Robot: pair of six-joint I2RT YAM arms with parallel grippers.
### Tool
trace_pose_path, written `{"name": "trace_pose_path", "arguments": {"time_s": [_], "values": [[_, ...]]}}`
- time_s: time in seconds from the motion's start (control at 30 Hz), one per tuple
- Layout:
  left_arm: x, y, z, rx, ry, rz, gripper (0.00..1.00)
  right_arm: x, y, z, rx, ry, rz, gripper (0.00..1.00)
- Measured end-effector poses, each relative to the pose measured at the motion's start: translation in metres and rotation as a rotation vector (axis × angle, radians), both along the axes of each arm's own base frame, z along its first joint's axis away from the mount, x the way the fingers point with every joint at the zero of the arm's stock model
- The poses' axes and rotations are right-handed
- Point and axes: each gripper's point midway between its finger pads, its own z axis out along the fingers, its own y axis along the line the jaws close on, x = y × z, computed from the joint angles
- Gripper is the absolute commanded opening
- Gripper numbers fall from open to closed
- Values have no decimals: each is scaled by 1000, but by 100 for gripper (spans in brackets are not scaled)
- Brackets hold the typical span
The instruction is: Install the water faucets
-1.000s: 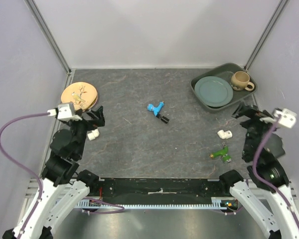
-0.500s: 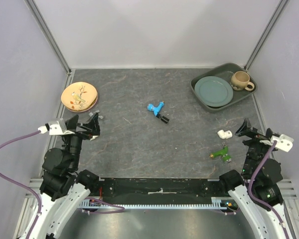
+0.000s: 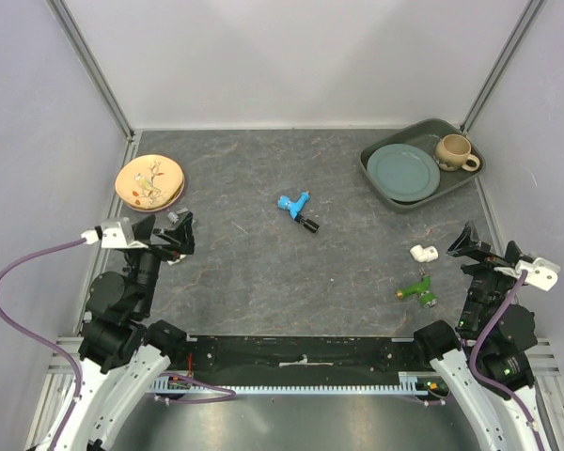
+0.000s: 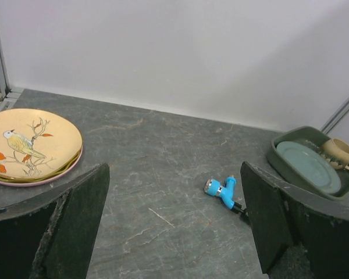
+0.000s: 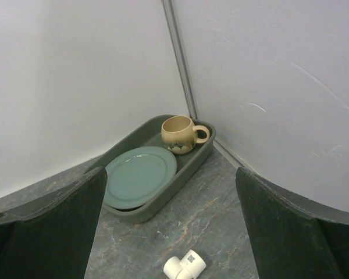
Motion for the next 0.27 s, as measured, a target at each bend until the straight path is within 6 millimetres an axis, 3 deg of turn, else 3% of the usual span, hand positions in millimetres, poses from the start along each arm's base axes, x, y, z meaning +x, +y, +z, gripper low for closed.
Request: {"name": "trace_pose_path", "arguments": {"time_s": [0.27], "values": [[11, -8, -14, 28, 54, -14, 100, 0, -1, 1, -12, 0, -4, 98]]}}
